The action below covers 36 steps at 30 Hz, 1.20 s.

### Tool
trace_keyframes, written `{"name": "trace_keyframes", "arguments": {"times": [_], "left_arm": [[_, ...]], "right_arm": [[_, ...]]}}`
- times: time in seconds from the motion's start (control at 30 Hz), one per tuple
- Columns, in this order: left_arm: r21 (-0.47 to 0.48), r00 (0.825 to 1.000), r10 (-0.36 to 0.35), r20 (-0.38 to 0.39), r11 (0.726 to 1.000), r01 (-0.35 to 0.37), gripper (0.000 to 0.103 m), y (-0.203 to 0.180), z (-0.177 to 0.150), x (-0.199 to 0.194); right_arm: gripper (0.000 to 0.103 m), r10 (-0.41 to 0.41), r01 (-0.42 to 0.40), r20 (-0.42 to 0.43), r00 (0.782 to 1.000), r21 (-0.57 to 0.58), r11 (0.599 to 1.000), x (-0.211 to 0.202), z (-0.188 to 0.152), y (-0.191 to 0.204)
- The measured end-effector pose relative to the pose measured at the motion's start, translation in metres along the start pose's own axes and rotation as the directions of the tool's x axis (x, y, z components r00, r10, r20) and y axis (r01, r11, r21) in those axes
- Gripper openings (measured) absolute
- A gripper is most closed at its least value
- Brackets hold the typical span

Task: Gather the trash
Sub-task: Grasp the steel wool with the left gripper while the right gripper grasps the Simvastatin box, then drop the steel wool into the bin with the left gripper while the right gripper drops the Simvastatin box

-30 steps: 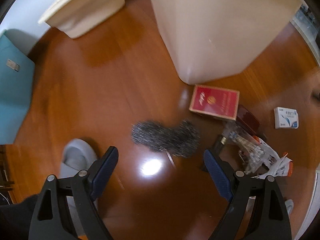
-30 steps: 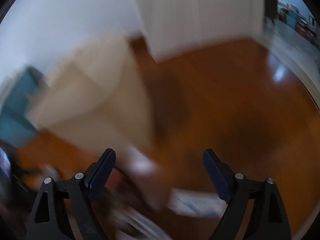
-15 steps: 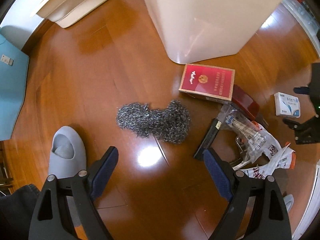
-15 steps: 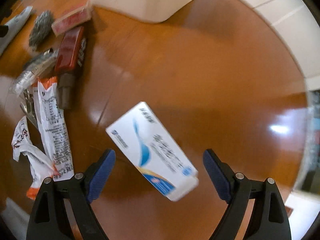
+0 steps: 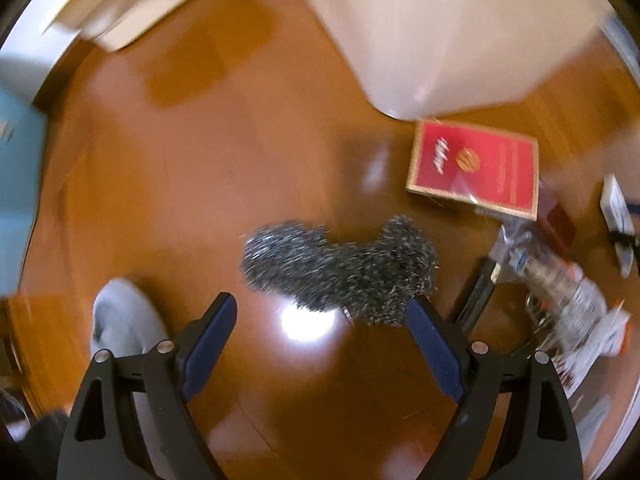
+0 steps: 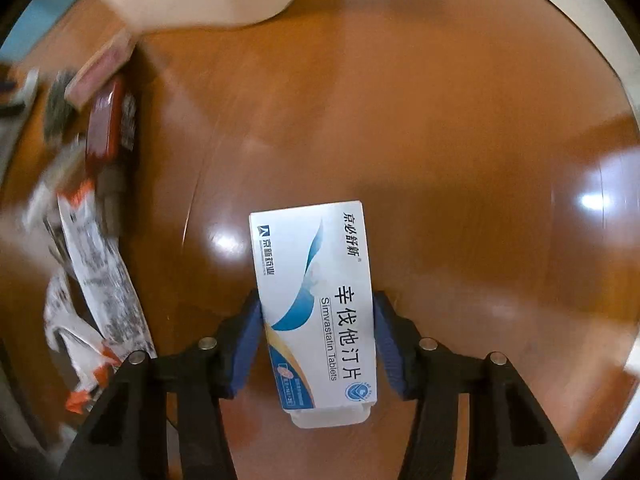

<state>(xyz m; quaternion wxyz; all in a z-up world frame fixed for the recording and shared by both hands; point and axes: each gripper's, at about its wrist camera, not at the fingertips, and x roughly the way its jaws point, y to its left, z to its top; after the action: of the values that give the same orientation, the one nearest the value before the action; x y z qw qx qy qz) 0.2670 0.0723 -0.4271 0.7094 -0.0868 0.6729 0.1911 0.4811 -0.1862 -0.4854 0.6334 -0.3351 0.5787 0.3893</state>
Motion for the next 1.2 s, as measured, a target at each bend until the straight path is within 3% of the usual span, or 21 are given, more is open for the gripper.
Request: {"name": "trace_keyframes", "arguments": {"times": [0.07, 0.2, 0.27, 0.4, 0.5, 0.6, 0.67, 0.7, 0.73, 0.77, 0.9, 1.07, 1.13, 1.2], "left_arm": [[0.058, 1.000, 0.015, 0.015, 0.998, -0.015, 0.088, -0.006, 0.000, 0.004], [0.192, 0.999, -0.001, -0.032, 0.981, 0.007, 0.088, -0.022, 0.003, 0.021], [0.303, 1.000, 0.008, -0.030, 0.953, 0.002, 0.088, -0.034, 0.004, 0.023], [0.499, 0.995, 0.058, -0.079, 0.867, -0.011, 0.088, -0.057, -0.001, 0.035], [0.543, 0.992, 0.103, -0.076, 0.838, -0.045, 0.092, -0.064, -0.003, 0.044], [0.472, 0.994, 0.022, -0.109, 0.881, 0.032, 0.089, -0.058, 0.010, 0.049], [0.403, 0.991, -0.030, -0.131, 0.912, 0.081, 0.054, -0.052, 0.018, 0.047], [0.390, 0.991, -0.028, -0.128, 0.918, 0.076, 0.044, -0.049, 0.020, 0.045], [0.380, 0.991, -0.033, -0.128, 0.922, 0.080, 0.027, -0.048, 0.023, 0.042], [0.369, 0.990, -0.053, -0.132, 0.924, 0.099, 0.022, -0.047, 0.023, 0.040], [0.318, 0.986, -0.128, -0.110, 0.935, 0.157, 0.021, -0.048, 0.013, 0.021], [0.238, 0.978, -0.209, -0.021, 0.949, 0.209, 0.021, -0.051, -0.016, -0.031], [0.247, 0.969, -0.245, 0.023, 0.941, 0.232, 0.021, -0.058, -0.024, -0.061], [0.278, 0.949, -0.307, 0.068, 0.920, 0.278, 0.021, -0.070, -0.023, -0.097]], "right_arm": [[0.055, -0.015, 0.015, 0.015, 1.000, -0.015, 1.000, 0.000, -0.009, -0.001], [0.055, -0.015, 0.013, 0.059, 0.998, 0.027, 1.000, -0.013, -0.022, -0.003], [0.055, -0.023, 0.013, 0.116, 0.993, 0.081, 0.997, -0.026, -0.025, -0.010], [0.055, -0.040, 0.017, 0.173, 0.984, 0.133, 0.991, -0.050, -0.037, -0.008], [0.055, -0.023, -0.016, 0.211, 0.977, 0.184, 0.983, -0.060, -0.055, -0.013], [0.055, -0.018, -0.026, 0.218, 0.976, 0.196, 0.980, -0.063, -0.056, -0.007], [0.055, -0.013, -0.031, 0.220, 0.976, 0.197, 0.980, -0.065, -0.060, -0.001], [0.055, -0.012, -0.034, 0.222, 0.975, 0.199, 0.979, -0.064, -0.061, 0.002], [0.055, -0.011, -0.035, 0.225, 0.974, 0.200, 0.979, -0.060, -0.057, 0.008], [0.055, -0.010, -0.039, 0.231, 0.973, 0.208, 0.977, -0.061, -0.058, 0.010], [0.055, -0.004, -0.064, 0.263, 0.965, 0.251, 0.966, -0.063, -0.064, 0.015], [0.055, -0.006, -0.092, 0.316, 0.949, 0.295, 0.951, -0.075, -0.070, 0.018], [0.055, -0.005, -0.108, 0.338, 0.941, 0.315, 0.943, -0.084, -0.076, 0.018], [0.055, -0.014, -0.118, 0.368, 0.930, 0.332, 0.936, -0.094, -0.079, 0.019]]}}
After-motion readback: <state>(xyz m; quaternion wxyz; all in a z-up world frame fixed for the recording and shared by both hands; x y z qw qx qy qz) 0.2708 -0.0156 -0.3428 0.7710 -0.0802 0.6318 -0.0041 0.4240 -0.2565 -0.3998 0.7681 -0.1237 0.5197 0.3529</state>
